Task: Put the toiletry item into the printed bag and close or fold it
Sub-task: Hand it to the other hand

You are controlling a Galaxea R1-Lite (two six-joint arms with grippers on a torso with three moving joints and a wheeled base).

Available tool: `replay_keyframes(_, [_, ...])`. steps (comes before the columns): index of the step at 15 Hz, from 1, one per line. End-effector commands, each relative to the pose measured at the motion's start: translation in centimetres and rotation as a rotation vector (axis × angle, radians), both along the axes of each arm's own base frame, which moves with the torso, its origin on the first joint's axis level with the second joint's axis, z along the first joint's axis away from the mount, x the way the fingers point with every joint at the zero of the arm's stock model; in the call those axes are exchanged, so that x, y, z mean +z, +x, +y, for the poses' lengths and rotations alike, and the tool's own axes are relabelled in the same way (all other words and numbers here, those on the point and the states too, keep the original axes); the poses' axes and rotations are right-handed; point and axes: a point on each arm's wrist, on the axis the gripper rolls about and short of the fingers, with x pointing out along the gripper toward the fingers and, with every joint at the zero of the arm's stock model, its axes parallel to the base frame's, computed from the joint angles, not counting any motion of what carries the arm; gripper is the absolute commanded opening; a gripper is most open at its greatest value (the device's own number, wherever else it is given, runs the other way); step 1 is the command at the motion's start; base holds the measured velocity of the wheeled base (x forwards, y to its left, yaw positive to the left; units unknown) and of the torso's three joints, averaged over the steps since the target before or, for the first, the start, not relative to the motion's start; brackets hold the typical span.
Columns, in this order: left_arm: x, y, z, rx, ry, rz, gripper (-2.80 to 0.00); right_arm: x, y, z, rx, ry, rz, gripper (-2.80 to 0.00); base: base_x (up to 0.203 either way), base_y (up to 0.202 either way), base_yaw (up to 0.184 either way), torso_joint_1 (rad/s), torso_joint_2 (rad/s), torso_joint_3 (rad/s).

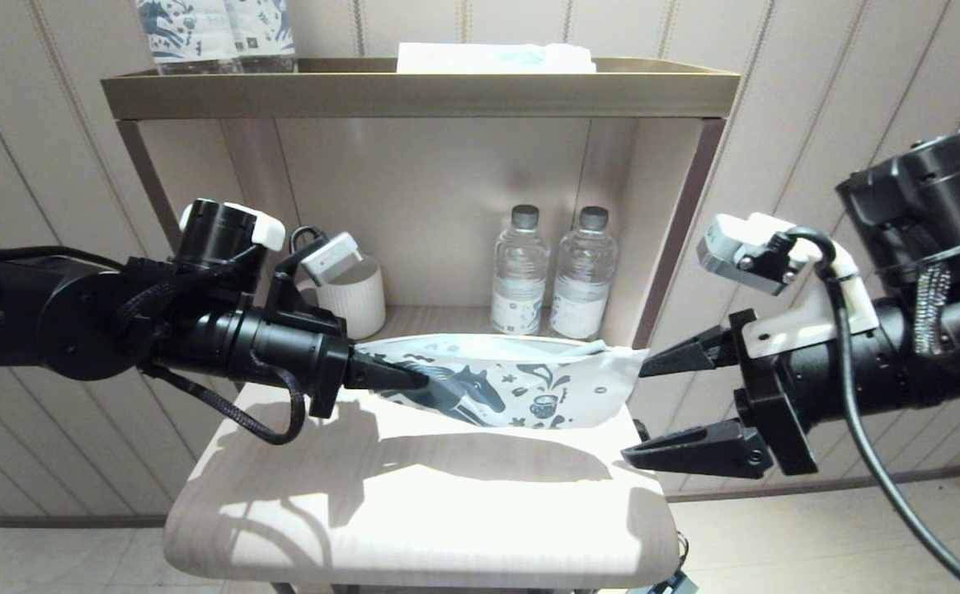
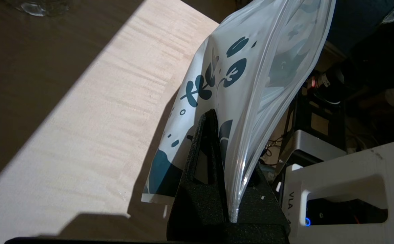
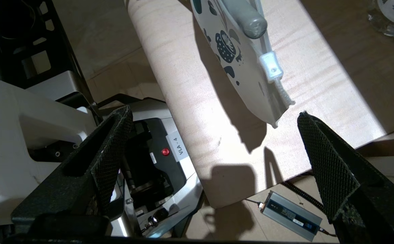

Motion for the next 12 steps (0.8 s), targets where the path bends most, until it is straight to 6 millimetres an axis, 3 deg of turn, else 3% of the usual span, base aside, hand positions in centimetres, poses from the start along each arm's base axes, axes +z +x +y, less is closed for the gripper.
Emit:
replay_keyframes(1, [0.1,-0.1,0.1,-0.004,-0.003,-0.001,-2.80,-1.4,1.8,0.9,0.007,-0.018,0.045,0.00,0.000,0.000,0.000,0.000,0.00,0.000])
replay_keyframes(5, [0.0,-0.2,0.1,-0.009,-0.005,0.000,-2.80,-1.7,4.1,2.0,0.026,-0.010,0.039,0.00,0.000,0.000,0.000,0.000,0.00,0.000])
replay_keyframes(12, [-0.1,-0.2,0.1,-0.010,-0.003,-0.002,-2.80,-1.8,5.6,3.0,0.038,-0.006,0.038,0.00,0.000,0.000,0.000,0.000,0.00,0.000])
